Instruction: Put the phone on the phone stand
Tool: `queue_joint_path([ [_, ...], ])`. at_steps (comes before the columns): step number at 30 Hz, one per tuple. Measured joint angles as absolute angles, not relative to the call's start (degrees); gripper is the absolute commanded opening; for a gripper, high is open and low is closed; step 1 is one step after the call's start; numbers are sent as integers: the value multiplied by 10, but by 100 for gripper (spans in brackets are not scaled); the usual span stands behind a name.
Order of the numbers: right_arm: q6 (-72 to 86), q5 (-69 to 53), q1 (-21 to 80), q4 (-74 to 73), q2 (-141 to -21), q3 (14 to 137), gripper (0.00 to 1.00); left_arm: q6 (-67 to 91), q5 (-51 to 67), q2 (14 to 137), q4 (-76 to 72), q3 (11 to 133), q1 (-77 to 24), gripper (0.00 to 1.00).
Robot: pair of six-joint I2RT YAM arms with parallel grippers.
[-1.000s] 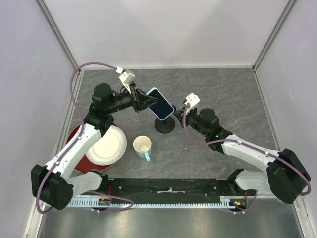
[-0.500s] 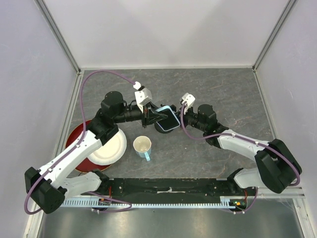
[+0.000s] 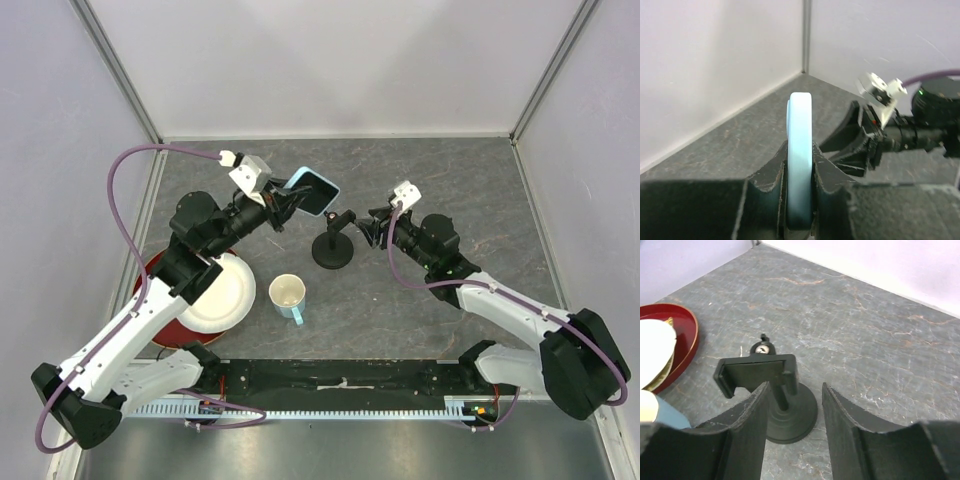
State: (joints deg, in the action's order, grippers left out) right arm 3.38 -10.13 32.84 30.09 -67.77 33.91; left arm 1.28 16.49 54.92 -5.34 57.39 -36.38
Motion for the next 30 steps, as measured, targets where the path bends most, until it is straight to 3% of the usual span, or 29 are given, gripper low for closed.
queue_joint_path([
  [2, 32, -88, 328, 310, -681, 335, 44, 17, 134, 549, -68, 574, -363, 2],
  [12, 32, -84, 327, 349, -719, 325, 47, 21, 99, 525, -104, 528, -363, 2],
  [20, 32, -108, 327, 395, -751, 323, 42, 23, 117, 520, -102, 499, -363, 2],
  [26, 32, -118, 327, 410, -768, 323, 33, 32, 143, 520, -95, 493, -364, 2],
  [29, 32, -122, 327, 425, -778, 323, 26, 33, 158, 520, -95, 493, -364, 2],
  [30, 32, -123, 327, 429, -780, 323, 19, 33, 163, 520, -95, 493, -364, 2],
])
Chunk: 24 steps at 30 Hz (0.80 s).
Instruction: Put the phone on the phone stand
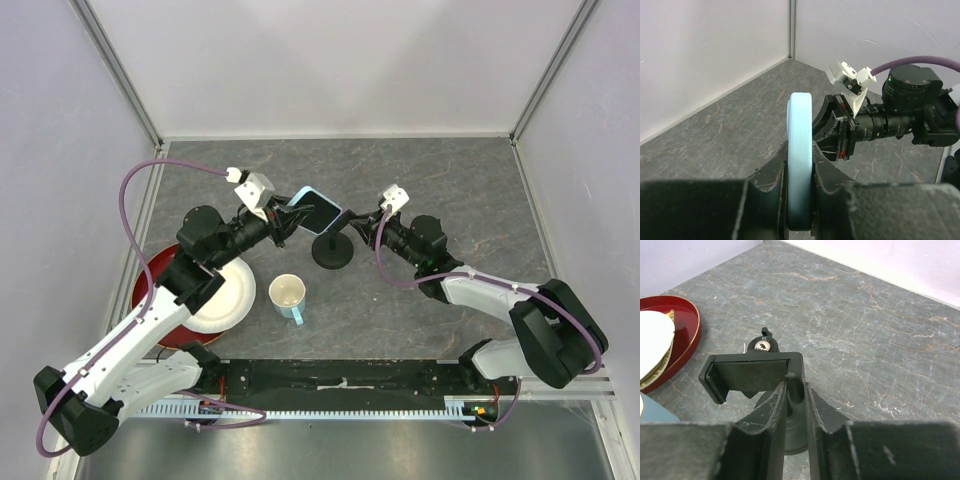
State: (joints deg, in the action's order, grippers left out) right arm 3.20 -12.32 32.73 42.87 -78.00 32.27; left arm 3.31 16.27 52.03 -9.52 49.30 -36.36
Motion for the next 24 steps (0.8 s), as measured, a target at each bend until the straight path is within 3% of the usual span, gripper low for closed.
queue_joint_path([
  [5, 25, -128, 326, 433, -783, 323, 1, 33, 173, 531, -90, 494, -364, 2],
  [11, 8, -152, 323, 427, -796, 338, 0, 0, 251, 561, -43, 506, -363, 2],
  [18, 2, -180, 323, 423, -807, 349, 0, -66, 445, 649, 38, 597, -364, 2],
  [24, -3, -188, 323, 421, -807, 350, 0, -141, 512, 709, 24, 626, -363, 2],
])
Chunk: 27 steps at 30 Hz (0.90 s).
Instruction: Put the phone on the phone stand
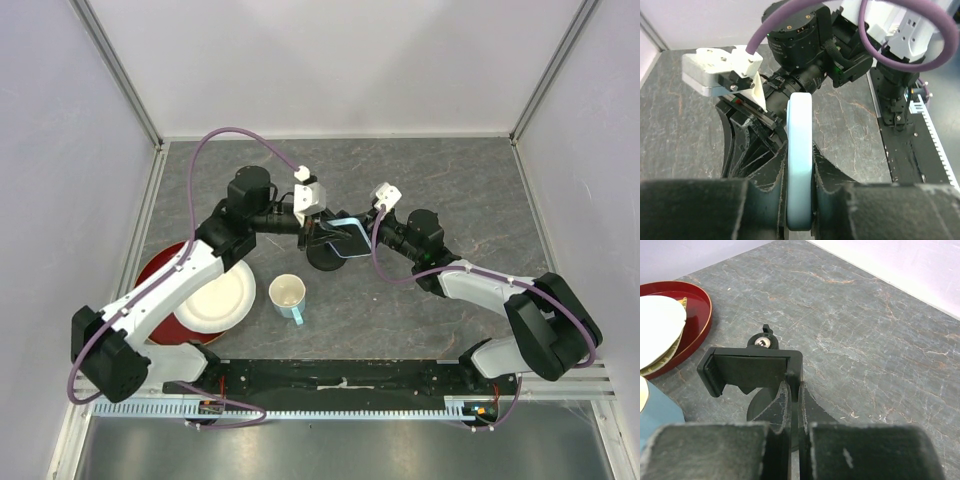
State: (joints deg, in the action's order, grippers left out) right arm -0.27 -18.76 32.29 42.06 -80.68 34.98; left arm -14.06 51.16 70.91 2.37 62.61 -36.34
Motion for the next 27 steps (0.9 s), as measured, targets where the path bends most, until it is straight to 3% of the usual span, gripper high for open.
queue_joint_path([
  [14, -4, -237, 310, 415, -807, 352, 0, -315, 577, 854, 173, 743, -359, 2],
  [27, -3, -255, 303, 412, -813, 359, 0, -334, 555, 858, 126, 691, -327, 2],
])
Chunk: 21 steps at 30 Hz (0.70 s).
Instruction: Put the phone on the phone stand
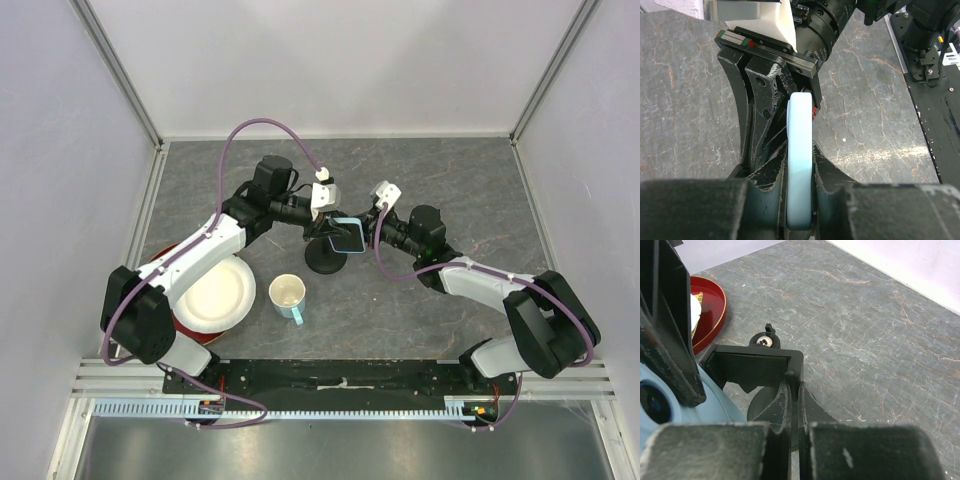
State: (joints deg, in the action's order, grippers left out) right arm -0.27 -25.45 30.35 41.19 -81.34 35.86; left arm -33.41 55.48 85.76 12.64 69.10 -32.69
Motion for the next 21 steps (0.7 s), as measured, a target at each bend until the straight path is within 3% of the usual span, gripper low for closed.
queue_joint_path([
  [12, -12, -264, 301, 392, -816, 371, 0, -335, 559, 861, 119, 691, -322, 2],
  [21, -36, -345, 290, 324, -818, 405, 0, -351, 587, 858, 154, 707, -316, 2],
])
